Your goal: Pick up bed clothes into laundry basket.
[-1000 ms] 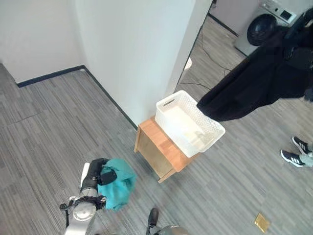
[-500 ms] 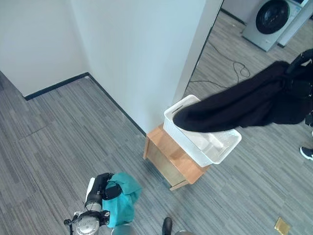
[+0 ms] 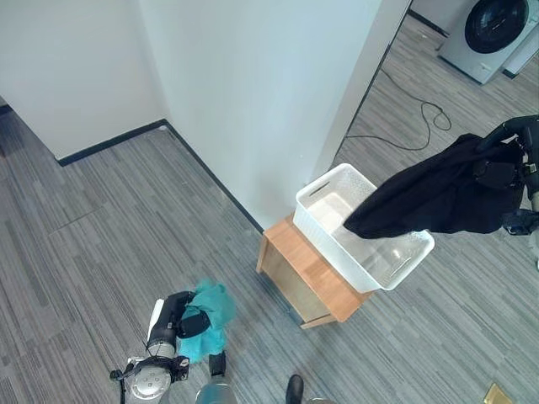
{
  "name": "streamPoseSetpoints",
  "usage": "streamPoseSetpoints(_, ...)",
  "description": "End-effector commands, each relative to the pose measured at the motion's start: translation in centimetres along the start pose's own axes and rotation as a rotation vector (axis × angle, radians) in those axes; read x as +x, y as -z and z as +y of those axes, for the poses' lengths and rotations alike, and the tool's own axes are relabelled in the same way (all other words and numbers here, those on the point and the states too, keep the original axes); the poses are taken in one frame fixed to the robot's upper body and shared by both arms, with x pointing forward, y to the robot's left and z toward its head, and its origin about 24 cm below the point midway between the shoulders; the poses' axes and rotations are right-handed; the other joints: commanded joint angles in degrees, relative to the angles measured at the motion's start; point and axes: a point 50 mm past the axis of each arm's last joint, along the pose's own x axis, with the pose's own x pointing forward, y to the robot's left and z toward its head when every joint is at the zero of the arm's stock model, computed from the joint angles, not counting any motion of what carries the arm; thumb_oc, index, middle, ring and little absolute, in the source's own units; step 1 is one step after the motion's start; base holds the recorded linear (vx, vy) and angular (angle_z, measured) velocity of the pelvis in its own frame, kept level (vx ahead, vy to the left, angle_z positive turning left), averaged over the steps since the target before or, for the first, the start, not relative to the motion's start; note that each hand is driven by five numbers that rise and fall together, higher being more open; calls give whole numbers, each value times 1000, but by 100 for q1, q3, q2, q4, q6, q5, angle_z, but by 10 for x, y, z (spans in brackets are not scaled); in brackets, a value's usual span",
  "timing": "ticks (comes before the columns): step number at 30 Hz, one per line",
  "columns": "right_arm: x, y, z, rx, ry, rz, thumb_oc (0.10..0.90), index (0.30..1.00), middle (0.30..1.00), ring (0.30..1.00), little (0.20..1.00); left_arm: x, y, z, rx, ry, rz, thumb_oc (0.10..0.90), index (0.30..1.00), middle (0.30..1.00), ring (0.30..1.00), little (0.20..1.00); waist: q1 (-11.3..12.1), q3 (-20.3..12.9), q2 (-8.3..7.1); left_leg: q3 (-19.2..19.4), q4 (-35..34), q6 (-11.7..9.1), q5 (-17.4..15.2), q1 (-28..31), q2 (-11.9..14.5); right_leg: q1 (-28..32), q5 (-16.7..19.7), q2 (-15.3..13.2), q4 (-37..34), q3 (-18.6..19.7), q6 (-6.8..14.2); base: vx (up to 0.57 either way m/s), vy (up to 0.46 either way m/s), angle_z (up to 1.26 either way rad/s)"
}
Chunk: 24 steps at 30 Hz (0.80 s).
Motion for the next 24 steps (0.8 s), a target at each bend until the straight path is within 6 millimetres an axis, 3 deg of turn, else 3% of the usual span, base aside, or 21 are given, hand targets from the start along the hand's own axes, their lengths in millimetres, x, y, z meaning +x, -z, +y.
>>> streamPoseSetpoints(1,20,-19,-81,-45,319,-79,400,300,300,300,300,7,-43,2,4,28,-228,400,300,300,300,300,188,-361,-369,210,-2,-463,-697,116,566,-289,-346,-119,28,-99,136,-13,-13,8)
streamPoseSetpoints(5,13,11,-82,-78,316,44,400,300,300,300,300,8,-45,5,5,12,-238,400,300,300,300,300,232,-230,-378,161,-2,-480,-654,-66,558,-391,-335,-136,28,-179,157,-46,-13,17)
streamPoseSetpoints(8,10,28,-68,-39,290,120,400,300,300,300,300,10,-46,6,17,14,-239,400,300,300,300,300,318,-67,-367,133,-2,-477,-628,-231,552,-543,-301,-142,28,-196,180,-59,-16,4)
streamPoseSetpoints(13,16,23,-58,0,275,110,400,300,300,300,300,15,-52,9,20,0,-260,400,300,300,300,300,391,113,-353,129,-2,-481,-582,-442,558,-773,-239,-152,28,-189,204,-57,-4,0)
streamPoseSetpoints(18,25,14,-62,43,329,94,400,300,300,300,300,19,-62,9,5,-20,-302,400,300,300,300,300,468,306,-369,104,-2,-543,-475,-837,571,-1103,-181,-157,28,-271,232,-60,0,2)
streamPoseSetpoints(24,35,-2,-52,-13,300,48,400,300,300,300,300,23,-66,5,7,-13,-314,400,300,300,300,300,592,405,-375,95,-2,-595,-408,-1071,598,-1258,-167,-135,28,-301,239,-19,-7,6)
